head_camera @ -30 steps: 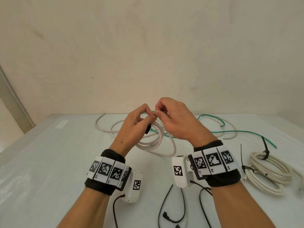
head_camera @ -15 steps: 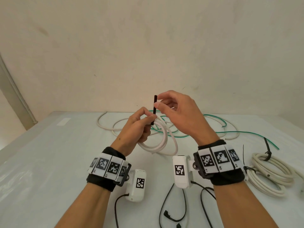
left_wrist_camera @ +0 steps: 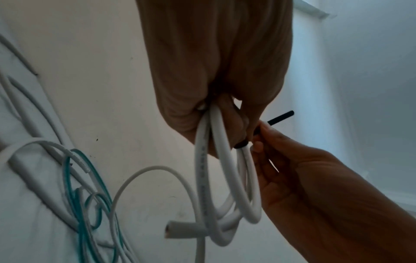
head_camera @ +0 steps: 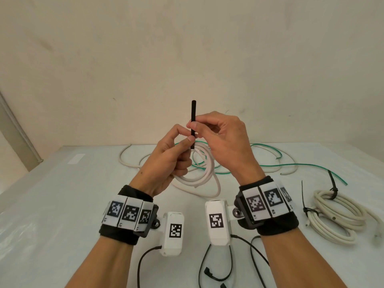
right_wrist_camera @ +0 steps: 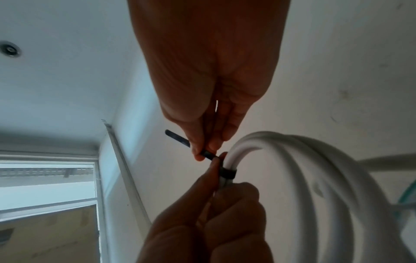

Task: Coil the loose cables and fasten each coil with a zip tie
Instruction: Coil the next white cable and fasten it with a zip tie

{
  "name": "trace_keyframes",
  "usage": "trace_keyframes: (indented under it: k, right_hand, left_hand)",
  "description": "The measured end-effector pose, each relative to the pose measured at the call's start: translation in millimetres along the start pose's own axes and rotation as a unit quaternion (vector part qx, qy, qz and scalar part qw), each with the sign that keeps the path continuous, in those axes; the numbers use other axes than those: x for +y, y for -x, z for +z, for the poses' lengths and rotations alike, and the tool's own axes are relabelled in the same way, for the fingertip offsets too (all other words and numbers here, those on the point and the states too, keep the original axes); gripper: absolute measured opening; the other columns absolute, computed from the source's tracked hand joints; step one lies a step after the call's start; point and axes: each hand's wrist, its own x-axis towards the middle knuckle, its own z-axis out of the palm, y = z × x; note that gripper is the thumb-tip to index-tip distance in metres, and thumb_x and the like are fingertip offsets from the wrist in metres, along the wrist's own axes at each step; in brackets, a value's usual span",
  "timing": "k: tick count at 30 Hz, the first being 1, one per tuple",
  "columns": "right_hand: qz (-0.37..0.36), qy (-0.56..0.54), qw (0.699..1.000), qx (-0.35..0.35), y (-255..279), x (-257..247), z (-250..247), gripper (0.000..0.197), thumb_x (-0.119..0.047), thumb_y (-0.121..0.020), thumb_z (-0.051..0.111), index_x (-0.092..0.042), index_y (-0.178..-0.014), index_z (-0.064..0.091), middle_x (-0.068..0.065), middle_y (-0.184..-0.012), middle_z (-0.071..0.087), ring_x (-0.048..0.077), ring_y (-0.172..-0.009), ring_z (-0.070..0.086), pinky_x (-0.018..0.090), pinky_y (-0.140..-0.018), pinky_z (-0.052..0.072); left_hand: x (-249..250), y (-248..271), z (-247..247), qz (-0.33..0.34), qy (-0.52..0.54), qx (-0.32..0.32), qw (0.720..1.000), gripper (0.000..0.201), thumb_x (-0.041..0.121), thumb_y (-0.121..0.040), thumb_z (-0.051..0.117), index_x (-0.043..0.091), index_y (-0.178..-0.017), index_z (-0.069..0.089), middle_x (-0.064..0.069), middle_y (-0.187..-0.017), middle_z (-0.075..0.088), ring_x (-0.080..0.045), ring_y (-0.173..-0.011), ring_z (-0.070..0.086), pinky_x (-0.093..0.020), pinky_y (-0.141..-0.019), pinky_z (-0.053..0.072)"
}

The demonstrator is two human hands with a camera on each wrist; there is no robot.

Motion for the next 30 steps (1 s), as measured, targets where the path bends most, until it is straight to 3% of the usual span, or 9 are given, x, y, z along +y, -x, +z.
trace_keyframes:
  k: [3, 8, 11, 16, 20, 23, 26, 30]
  right_hand:
    - [-0.030, -0.005, 1.000, 0.000, 1.2, -7.1, 2.9, 0.007, -0.016, -0.092, 0.075, -0.015, -0.093, 0.082, -0.005, -0.088, 0.076, 0.008, -0.081, 0.071, 0.030, -0.082, 0.057]
    - [-0.047, 0.005, 0.999, -0.019, 1.9, -6.0, 6.6, 0.008, -0.015, -0.093, 0.075, -0.013, -0.095, 0.083, -0.003, -0.088, 0.075, 0.012, -0.084, 0.070, 0.029, -0.081, 0.056]
    - [-0.061, 0.012, 0.998, -0.028, 2.3, -4.4, 8.6, 0.009, -0.014, -0.092, 0.075, -0.015, -0.097, 0.083, -0.004, -0.086, 0.073, 0.011, -0.083, 0.069, 0.022, -0.079, 0.054]
    - [-0.048, 0.017, 0.998, -0.033, -0.1, 3.4, 10.7, 0.010, -0.016, -0.093, 0.075, -0.015, -0.099, 0.083, -0.006, -0.089, 0.074, 0.011, -0.086, 0.070, 0.027, -0.082, 0.056]
    - [0.010, -0.028, 0.999, -0.018, 0.6, 13.5, 13.1, 0.010, -0.017, -0.093, 0.076, -0.014, -0.100, 0.083, -0.003, -0.096, 0.077, 0.015, -0.093, 0.074, 0.044, -0.092, 0.058]
    - [0.003, -0.025, 1.000, -0.018, -1.0, 13.7, 12.8, 0.010, -0.018, -0.093, 0.075, -0.015, -0.099, 0.082, -0.004, -0.098, 0.078, 0.017, -0.093, 0.075, 0.048, -0.091, 0.057]
    - [0.005, -0.022, 0.999, -0.027, -2.8, 13.5, 9.1, 0.010, -0.017, -0.094, 0.074, -0.013, -0.099, 0.082, -0.007, -0.093, 0.076, 0.013, -0.088, 0.073, 0.042, -0.088, 0.058]
    - [-0.005, -0.006, 1.000, -0.025, -1.9, 13.1, 4.5, 0.008, -0.015, -0.093, 0.075, -0.014, -0.095, 0.082, -0.010, -0.084, 0.073, 0.011, -0.083, 0.072, 0.032, -0.084, 0.058]
  left_hand:
    - [2.6, -0.1, -4.2, 0.027, 0.023, -0.011, 0.999, 0.003, 0.022, -0.101, 0.058, 0.022, -0.102, 0.054, -0.002, -0.070, 0.014, -0.012, -0.054, 0.013, -0.017, -0.041, 0.021]
    - [-2.3, -0.6, -9.9, 0.035, 0.037, -0.004, 0.999, 0.010, 0.019, -0.101, 0.058, 0.016, -0.110, 0.055, 0.000, -0.066, 0.021, -0.008, -0.050, 0.019, -0.017, -0.041, 0.024]
    - [-3.9, -1.1, -10.8, 0.034, 0.043, 0.001, 0.998, 0.011, 0.018, -0.102, 0.058, 0.014, -0.111, 0.057, 0.005, -0.062, 0.026, -0.008, -0.049, 0.021, -0.016, -0.041, 0.025]
    - [-5.3, -3.1, -9.9, 0.027, 0.033, 0.034, 0.998, 0.011, 0.016, -0.104, 0.057, 0.015, -0.113, 0.062, 0.006, -0.060, 0.031, -0.008, -0.049, 0.023, -0.017, -0.041, 0.026]
    - [-8.2, -3.4, -7.1, -0.013, 0.028, 0.034, 0.999, 0.012, 0.019, -0.107, 0.054, 0.018, -0.100, 0.064, 0.006, -0.063, 0.027, -0.009, -0.052, 0.022, -0.017, -0.042, 0.025]
    - [-3.0, -2.3, -8.6, -0.044, 0.050, 0.008, 0.998, 0.020, 0.021, -0.108, 0.053, 0.022, -0.091, 0.064, -0.002, -0.078, 0.015, -0.014, -0.062, 0.012, -0.018, -0.044, 0.019]
    - [-0.7, -2.3, -8.0, -0.050, 0.047, 0.005, 0.998, 0.027, 0.021, -0.108, 0.052, 0.025, -0.086, 0.068, -0.004, -0.081, 0.012, -0.014, -0.063, 0.011, -0.018, -0.044, 0.019]
    - [-4.7, -2.8, -3.0, -0.037, 0.035, 0.017, 0.999, 0.021, 0.019, -0.108, 0.052, 0.021, -0.090, 0.064, -0.002, -0.074, 0.015, -0.012, -0.057, 0.016, -0.017, -0.043, 0.023]
